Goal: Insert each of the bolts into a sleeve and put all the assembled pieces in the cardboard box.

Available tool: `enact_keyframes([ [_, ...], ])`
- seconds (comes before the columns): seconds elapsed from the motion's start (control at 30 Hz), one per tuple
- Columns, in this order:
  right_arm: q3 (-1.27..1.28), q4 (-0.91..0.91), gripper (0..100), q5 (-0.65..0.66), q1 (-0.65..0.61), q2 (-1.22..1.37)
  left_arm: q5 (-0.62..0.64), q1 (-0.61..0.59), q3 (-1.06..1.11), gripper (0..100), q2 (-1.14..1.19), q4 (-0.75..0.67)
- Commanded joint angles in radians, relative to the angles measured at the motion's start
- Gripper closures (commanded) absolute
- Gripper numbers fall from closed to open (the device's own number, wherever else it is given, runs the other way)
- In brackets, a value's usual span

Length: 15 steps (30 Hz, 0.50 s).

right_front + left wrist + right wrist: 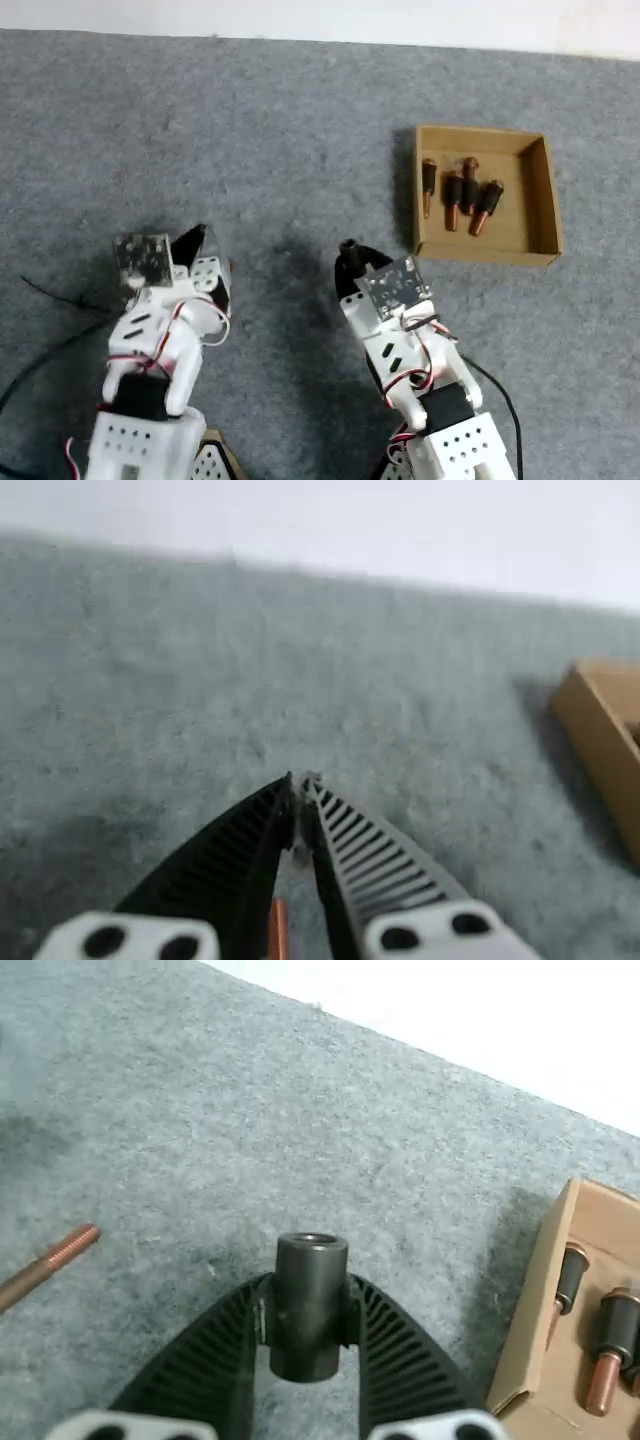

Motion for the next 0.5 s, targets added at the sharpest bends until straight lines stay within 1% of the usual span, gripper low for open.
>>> enact_keyframes([
  [0.0, -0.01, -0.038, 99.3, 0.014, 0.008, -0.019, -0.023, 0.058, -0.197, 96, 0.335, 0.058],
  [0.13, -0.008, -0.038, 99.3, 0.017, 0.01, -0.019, -0.025, 0.119, -0.395, 96, 0.664, 0.207],
  [0.3, -0.005, -0.038, 99.3, 0.017, 0.012, -0.019, -0.017, 0.064, -0.628, 96, 0.931, 0.388],
  [0.47, 0.022, -0.039, 99.3, 0.018, 0.007, -0.025, -0.018, 0.056, -0.748, 96, 1.124, 0.48],
])
